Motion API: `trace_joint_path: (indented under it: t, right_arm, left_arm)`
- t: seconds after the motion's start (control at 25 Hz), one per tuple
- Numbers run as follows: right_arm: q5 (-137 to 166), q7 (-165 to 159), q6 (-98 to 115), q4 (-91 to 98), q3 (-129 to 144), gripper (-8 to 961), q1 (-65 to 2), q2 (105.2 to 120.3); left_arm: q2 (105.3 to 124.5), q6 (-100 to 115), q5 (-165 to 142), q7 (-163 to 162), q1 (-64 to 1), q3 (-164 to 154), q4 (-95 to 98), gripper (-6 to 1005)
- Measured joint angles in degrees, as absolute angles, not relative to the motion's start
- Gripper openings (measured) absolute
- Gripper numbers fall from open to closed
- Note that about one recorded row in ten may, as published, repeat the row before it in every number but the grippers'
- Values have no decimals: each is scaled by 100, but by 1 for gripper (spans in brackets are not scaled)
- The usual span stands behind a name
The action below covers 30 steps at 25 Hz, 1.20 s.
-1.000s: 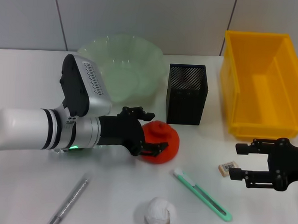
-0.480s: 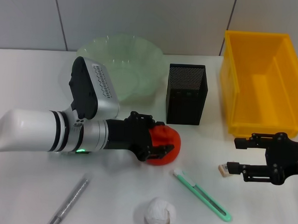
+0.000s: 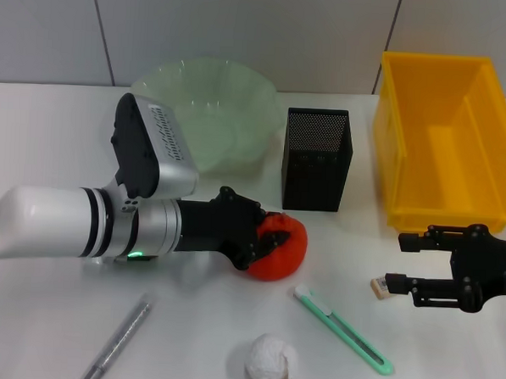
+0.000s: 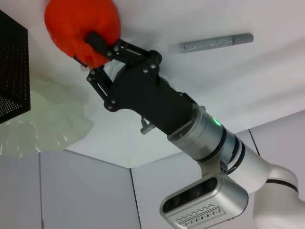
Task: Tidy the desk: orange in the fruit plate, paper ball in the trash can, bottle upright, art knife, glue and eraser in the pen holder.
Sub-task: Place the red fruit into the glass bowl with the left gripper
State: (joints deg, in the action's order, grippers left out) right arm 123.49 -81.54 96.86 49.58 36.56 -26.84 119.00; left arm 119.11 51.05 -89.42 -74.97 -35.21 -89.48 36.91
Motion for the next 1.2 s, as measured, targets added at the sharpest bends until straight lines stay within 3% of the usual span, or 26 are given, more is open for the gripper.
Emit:
trace_joint_path:
  t: [0.08,0.4,0.56,0.88,1.0,1.2]
  right_arm:
    - [12349,-8153,9685,4957,3656,700,-2679,11900]
    - [12348,-8154,9712,4956,3655,696,-2656,11908]
    - [12348,-8154,9724,4948,3658,694,-2645,11917]
    - [12322,-8116,9736,4800,3665,690,-2689,11918]
    - [12322,-8088,9730,4757,3665,689,-2703,11915]
    - [12326,-7995,9675,4661,3665,686,-2710,11918]
  left_arm:
    - [11900,5167,-8879,-7497,-3464,-8941,3742,241]
    - [11801,6100,-8615,-7867,-2589,-8226,5185,196]
    - [11780,6261,-8624,-8032,-2495,-7396,5538,170]
    - [11787,5556,-8623,-8068,-3189,-6562,4874,110]
    - [11799,4552,-8626,-8025,-3912,-6417,4103,62]
    - [11867,4064,-8607,-8000,-4155,-6481,3968,61]
